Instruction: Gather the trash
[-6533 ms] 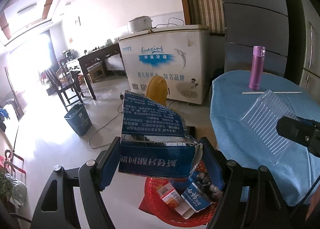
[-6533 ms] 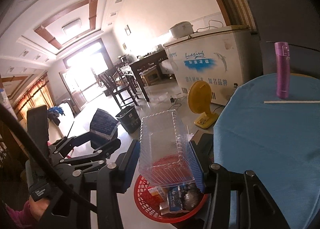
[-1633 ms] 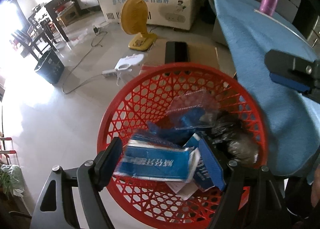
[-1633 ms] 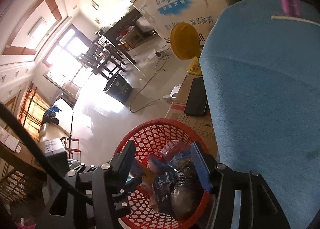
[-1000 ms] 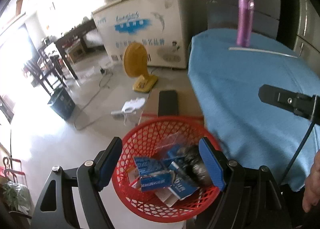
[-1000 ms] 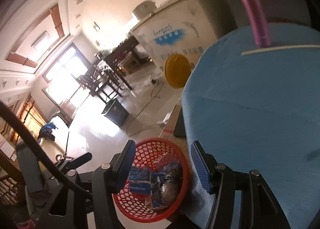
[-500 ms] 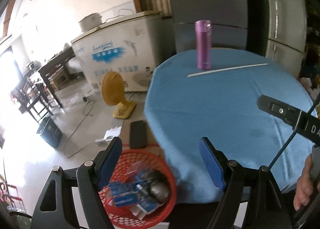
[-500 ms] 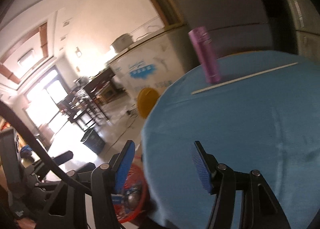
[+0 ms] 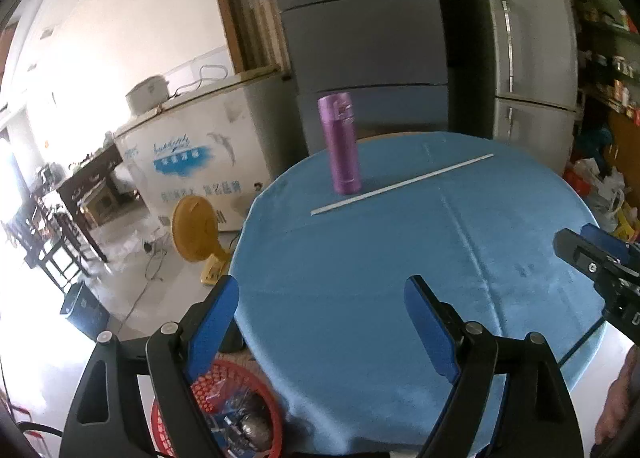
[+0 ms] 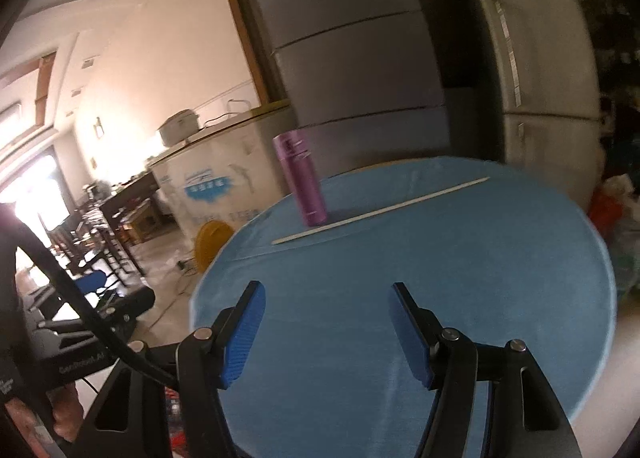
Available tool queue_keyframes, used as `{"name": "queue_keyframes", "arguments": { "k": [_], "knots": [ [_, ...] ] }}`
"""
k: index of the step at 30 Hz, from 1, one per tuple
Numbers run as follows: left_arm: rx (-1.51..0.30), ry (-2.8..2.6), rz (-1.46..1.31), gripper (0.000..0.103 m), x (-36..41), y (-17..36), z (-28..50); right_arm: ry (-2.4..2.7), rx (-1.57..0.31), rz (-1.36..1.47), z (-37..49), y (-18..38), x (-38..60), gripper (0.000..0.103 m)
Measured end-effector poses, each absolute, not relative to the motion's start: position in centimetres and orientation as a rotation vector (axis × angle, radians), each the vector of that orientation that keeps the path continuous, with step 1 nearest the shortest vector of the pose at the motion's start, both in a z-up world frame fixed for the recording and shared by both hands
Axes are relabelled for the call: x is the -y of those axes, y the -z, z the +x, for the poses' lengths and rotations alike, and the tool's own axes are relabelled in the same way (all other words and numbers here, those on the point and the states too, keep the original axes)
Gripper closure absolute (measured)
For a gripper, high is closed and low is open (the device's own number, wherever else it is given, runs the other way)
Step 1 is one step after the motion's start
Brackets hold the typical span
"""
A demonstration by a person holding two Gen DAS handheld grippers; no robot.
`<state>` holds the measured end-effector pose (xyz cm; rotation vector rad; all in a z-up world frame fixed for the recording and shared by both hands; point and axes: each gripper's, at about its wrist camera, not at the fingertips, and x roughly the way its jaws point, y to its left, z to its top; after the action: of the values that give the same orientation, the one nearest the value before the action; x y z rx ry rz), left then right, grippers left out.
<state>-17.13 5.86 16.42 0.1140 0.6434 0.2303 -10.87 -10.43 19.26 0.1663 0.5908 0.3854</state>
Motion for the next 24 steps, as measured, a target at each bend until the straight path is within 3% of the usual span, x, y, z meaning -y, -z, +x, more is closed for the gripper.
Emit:
{"name": "queue_keyframes", "arguments": {
  "k": [24],
  "knots": [
    [-0.588,-0.102,0.177,0.017,4.5,-18.7,-18.6,-0.116,-0.515,0.139,-15.5,-23.0,22.1,0.028]
  ]
}}
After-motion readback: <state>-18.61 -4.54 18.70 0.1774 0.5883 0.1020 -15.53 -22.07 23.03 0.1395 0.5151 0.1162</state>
